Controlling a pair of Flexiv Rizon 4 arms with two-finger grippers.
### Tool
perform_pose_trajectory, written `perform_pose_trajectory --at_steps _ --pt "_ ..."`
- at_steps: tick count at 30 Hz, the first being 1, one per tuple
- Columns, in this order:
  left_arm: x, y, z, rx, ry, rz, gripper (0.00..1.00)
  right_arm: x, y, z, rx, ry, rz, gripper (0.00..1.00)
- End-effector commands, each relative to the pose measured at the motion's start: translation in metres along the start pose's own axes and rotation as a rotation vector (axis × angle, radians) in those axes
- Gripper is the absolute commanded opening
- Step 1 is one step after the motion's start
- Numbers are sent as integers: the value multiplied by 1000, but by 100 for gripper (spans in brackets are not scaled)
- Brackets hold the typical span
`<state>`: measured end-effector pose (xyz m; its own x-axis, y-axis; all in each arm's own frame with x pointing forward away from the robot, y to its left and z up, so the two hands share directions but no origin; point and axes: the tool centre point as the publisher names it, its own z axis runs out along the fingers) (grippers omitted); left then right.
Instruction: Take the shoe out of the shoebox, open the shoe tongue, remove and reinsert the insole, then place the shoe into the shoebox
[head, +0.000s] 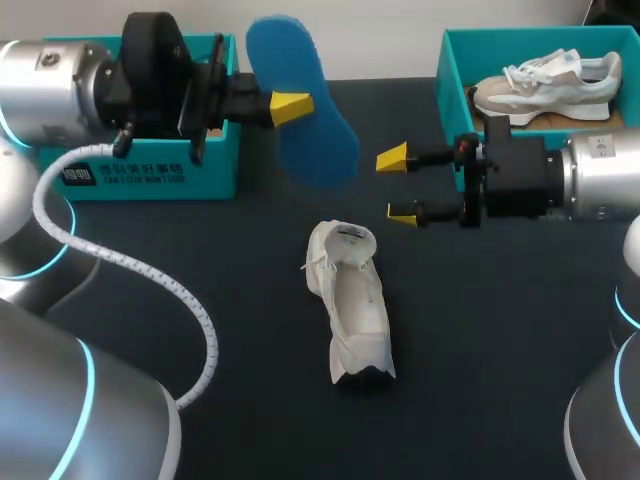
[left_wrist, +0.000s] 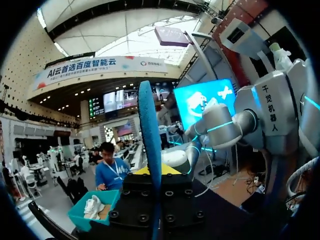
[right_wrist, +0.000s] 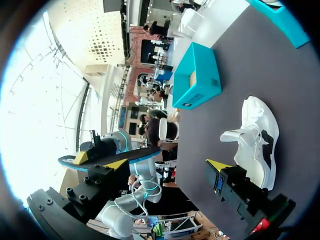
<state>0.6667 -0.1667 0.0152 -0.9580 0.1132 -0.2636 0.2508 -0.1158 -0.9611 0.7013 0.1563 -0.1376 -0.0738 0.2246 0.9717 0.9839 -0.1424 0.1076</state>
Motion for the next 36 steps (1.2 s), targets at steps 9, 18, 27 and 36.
perform_pose_trajectory --at_steps 9,18,27,36 --pt "-37 70 -39 -7 -71 601 0 0 0 3 -3 -1 1 100" --pt "-34 101 -46 -29 -42 771 0 0 0 3 -3 -1 1 100" --pt "-30 106 -52 -33 22 1082 0 0 0 3 -3 -1 1 100" --pt "-26 121 -52 -71 19 1238 0 0 0 3 -3 -1 1 100"
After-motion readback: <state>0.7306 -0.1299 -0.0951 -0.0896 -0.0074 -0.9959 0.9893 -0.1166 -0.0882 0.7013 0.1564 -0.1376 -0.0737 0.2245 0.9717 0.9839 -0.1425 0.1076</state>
